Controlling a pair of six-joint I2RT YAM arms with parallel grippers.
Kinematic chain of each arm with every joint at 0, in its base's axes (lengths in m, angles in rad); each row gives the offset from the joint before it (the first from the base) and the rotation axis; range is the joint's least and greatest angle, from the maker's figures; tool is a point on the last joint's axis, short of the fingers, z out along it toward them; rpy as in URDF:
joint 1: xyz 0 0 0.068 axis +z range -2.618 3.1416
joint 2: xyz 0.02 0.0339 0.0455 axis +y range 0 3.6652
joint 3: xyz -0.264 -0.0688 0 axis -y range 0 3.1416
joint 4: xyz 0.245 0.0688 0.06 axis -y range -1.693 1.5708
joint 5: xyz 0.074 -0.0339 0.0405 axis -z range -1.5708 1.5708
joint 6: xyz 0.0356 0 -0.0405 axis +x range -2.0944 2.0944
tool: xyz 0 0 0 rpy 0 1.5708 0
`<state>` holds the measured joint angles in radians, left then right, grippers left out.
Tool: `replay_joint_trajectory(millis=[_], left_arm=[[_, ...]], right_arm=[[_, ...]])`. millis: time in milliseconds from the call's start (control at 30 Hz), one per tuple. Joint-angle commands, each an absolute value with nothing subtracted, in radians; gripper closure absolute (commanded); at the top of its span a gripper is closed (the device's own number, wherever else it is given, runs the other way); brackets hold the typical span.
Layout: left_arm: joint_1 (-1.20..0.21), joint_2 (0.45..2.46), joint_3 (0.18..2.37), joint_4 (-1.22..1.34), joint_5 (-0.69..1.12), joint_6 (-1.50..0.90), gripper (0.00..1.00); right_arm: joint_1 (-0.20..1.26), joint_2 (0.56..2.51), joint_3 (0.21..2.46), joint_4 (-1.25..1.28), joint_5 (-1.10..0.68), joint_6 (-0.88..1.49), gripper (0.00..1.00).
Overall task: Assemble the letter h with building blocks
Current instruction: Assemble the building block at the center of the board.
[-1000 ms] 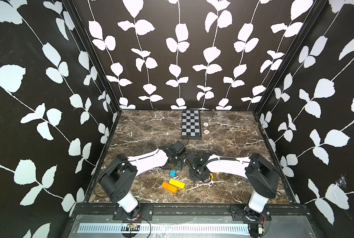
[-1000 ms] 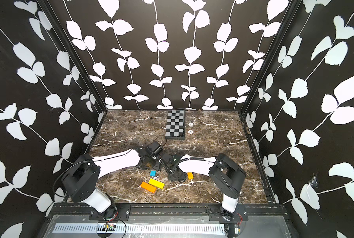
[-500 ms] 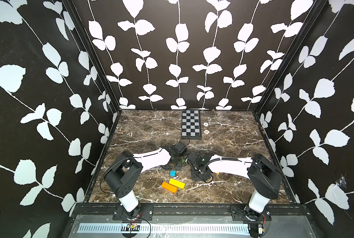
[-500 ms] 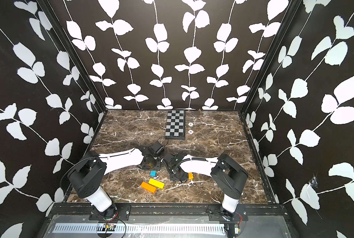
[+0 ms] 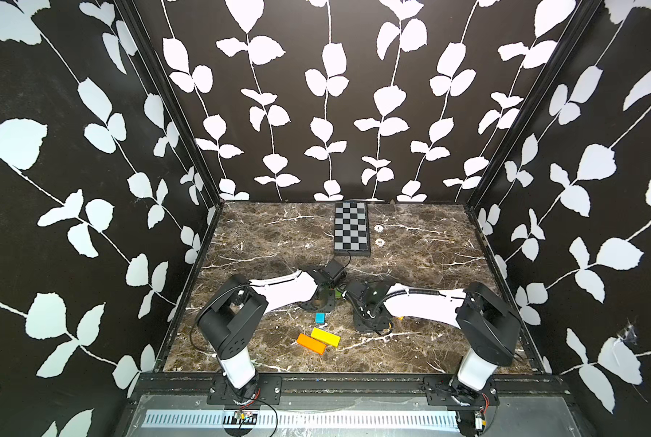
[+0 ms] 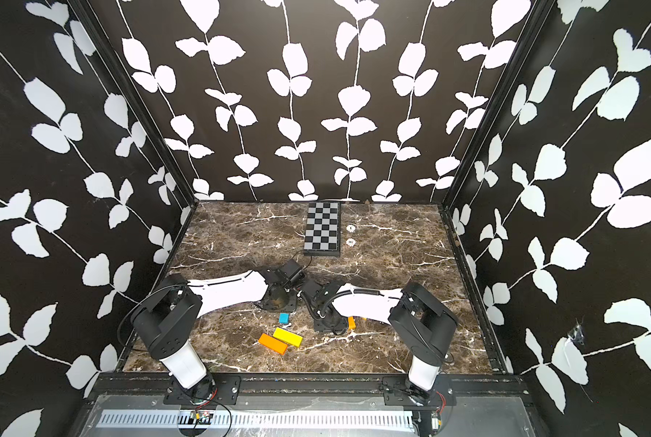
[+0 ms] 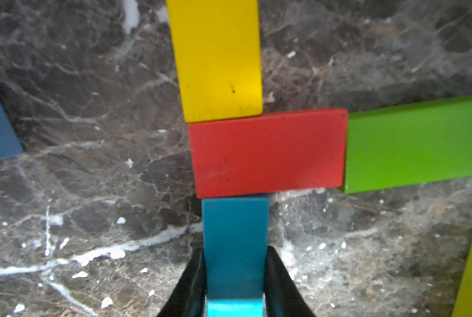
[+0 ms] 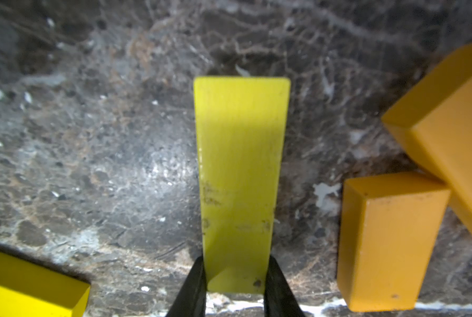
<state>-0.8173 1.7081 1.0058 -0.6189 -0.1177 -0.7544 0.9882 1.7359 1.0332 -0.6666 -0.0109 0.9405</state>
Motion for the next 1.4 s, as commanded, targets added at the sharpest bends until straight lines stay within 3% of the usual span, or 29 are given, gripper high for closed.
replay_joint_trajectory(millis=[0,167,567,700,800,967,1167,1233,1367], left_arm=[[-0.833,1.719,1.012,-0.673,-0.154,-0.770,0.66],[-0.834,1.718,1.004,-0.656,-0.140,-0.779,0.51],[-0.833,1.734,1.000,-0.623,-0.107,-0.796,0.68],[-0.833,1.739,1.000,-0.628,-0.116,-0.809,0.68],[-0.833,1.738,0.994,-0.622,-0.119,-0.818,0.51],[-0.834,1.723,0.989,-0.609,-0.108,-0.819,0.36],[-0.833,1.645,0.996,-0.661,-0.141,-0.819,0.26],[-0.834,1.591,0.999,-0.691,-0.159,-0.816,0.25],[-0.833,1.473,1.019,-0.766,-0.228,-0.809,0.20]], right_arm=[[0.981,1.707,1.025,-0.665,0.017,0.947,0.75],[0.980,1.701,1.025,-0.668,0.018,0.946,0.75],[0.982,1.688,1.014,-0.670,0.023,0.946,0.75],[0.981,1.691,1.012,-0.666,0.019,0.946,0.75],[0.981,1.690,1.012,-0.666,0.018,0.943,0.75],[0.980,1.684,1.017,-0.665,0.017,0.941,0.73],[0.982,1.701,1.040,-0.670,0.018,0.934,0.48],[0.983,1.719,1.060,-0.672,0.032,0.930,0.50],[0.983,1.762,1.114,-0.670,0.021,0.917,0.68]])
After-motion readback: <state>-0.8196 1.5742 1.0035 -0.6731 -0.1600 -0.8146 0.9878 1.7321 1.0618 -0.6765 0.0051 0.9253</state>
